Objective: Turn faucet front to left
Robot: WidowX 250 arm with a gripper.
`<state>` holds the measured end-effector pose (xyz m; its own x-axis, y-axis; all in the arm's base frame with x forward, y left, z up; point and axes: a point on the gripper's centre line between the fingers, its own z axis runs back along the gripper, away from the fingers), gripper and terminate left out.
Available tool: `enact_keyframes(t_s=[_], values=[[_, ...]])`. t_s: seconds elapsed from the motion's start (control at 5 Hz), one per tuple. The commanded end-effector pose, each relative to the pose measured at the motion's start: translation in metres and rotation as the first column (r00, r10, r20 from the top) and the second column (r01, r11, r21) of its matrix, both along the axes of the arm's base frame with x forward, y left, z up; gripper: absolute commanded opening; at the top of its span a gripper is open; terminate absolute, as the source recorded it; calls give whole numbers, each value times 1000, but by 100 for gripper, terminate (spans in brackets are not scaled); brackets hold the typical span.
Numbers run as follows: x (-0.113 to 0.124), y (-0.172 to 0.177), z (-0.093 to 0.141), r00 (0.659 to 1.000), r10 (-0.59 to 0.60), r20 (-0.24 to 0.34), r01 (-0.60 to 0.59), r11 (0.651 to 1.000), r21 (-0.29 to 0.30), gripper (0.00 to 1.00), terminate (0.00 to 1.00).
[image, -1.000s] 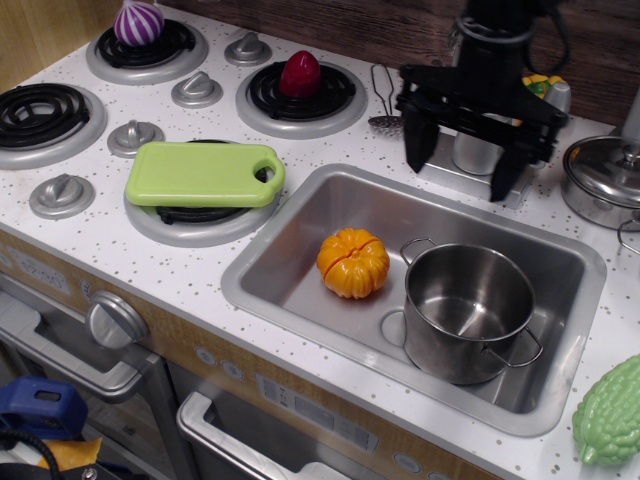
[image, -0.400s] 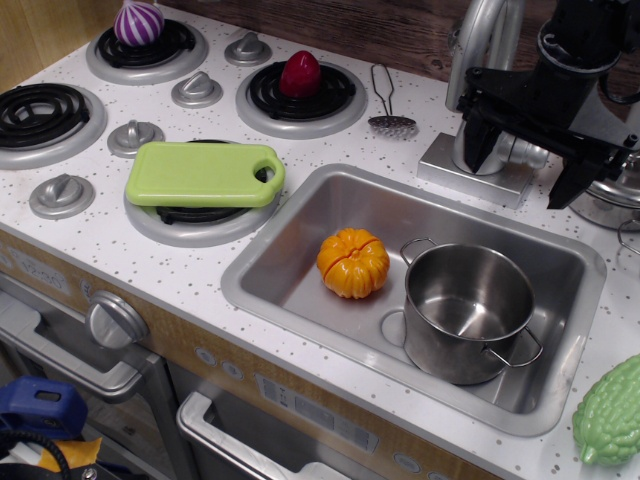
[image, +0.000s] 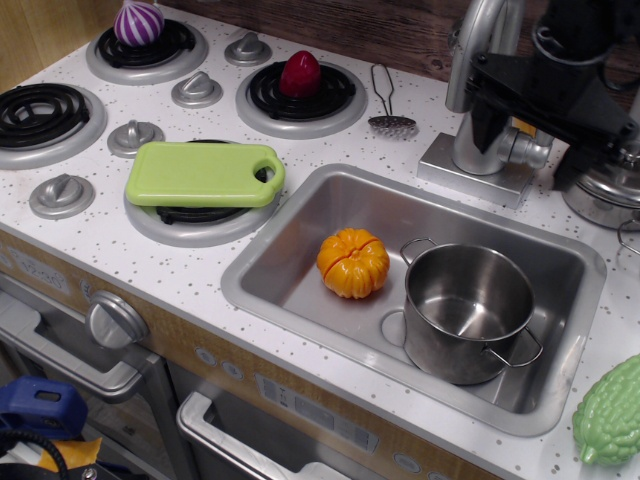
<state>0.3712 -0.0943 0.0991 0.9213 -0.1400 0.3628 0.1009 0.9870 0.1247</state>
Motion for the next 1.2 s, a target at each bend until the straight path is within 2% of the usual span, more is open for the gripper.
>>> enact_keyframes(t_s=[0.0, 0.4, 1.0], values=[[8, 18, 23, 996, -51, 73, 51, 999, -3, 100, 0], [15, 49, 31, 991, -111, 75, 111, 994, 8, 100, 0], [41, 83, 34, 980, -185, 73, 185, 983, 14, 100, 0]])
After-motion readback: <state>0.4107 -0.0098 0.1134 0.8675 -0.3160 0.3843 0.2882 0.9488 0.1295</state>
